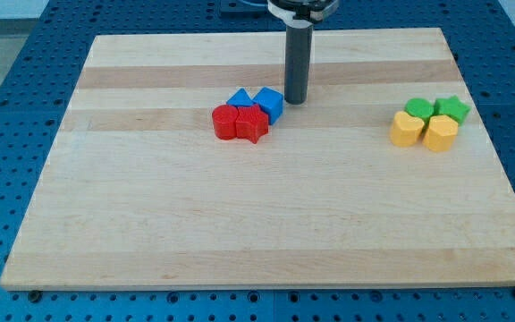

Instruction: Push both the blue cube and blue triangle towards the left of the board

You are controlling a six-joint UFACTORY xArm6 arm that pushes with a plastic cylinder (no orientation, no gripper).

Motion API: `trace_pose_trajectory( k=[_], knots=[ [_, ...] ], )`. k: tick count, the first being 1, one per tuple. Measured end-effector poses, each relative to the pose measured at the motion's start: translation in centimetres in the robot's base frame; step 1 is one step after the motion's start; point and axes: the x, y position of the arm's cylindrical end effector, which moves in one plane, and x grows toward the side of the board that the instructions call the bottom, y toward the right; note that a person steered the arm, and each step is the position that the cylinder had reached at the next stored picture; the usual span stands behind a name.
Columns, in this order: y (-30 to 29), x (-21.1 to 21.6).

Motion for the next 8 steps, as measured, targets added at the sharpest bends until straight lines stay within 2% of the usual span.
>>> trace_pose_trajectory(
  k=[1, 2, 4, 5, 7, 8],
  knots=[
    [0.0, -3.5],
    [2.0, -4.0],
    [4.9, 0.5],
    [3.6, 1.2],
    [-2.8, 1.6],
    [-3.7, 2.4]
  ],
)
